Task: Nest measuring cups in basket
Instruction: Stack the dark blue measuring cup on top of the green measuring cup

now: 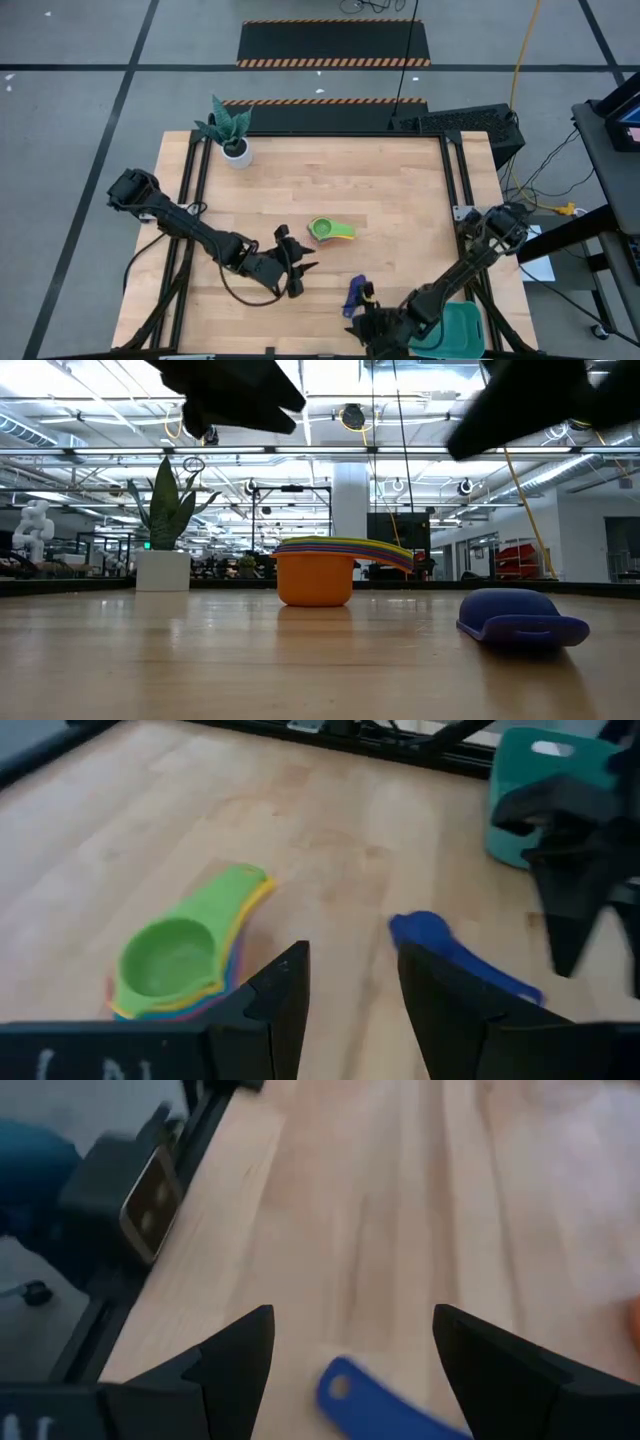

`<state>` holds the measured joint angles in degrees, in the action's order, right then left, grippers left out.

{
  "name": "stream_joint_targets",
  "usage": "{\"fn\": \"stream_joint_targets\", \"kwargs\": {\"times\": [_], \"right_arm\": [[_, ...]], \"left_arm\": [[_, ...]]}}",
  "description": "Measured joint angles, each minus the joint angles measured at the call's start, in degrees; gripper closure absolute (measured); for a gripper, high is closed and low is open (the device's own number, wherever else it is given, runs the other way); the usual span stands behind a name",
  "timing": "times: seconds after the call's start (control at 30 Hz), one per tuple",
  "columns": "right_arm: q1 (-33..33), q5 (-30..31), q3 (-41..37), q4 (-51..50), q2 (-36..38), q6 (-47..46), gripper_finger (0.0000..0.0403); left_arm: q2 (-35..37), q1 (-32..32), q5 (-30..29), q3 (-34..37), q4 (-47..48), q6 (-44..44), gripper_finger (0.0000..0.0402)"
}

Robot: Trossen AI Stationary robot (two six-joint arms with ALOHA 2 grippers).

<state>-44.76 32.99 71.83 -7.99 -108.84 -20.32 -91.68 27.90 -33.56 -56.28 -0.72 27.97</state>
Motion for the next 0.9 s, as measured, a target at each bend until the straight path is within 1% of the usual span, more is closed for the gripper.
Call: {"fn": "stream_joint_targets", "kwargs": {"times": [0.07, 0.2, 0.4, 0.7, 0.9], "right_arm": [[-0.9, 0.0, 0.0, 0.1, -1.2, -0.1, 0.0138], [-1.2, -0.1, 0.0, 1.1, -3.6, -3.0, 0.0138], [-1.2, -0.1, -0.1, 1.4, -5.6, -4.5, 0.0138], [-1.1, 0.0, -0.1, 2.2, -5.5, 0.4, 0.0138], [0.2, 0.0, -0.3, 2.4, -5.5, 0.8, 0.0138]], "left_arm": [[0.0, 1.5, -0.9, 0.0, -1.3, 0.9, 0.0245], [0.0, 5.0, -4.6, 0.0, -5.7, 0.3, 0.0245], [0.0, 9.0, -6.7, 0.0, -11.3, -0.6, 0.0245], [0.0, 13.5, -13.2, 0.0, -12.0, -1.3, 0.0245], [-0.6, 15.3, -13.6, 0.0, -12.3, -1.0, 0.0245]]}}
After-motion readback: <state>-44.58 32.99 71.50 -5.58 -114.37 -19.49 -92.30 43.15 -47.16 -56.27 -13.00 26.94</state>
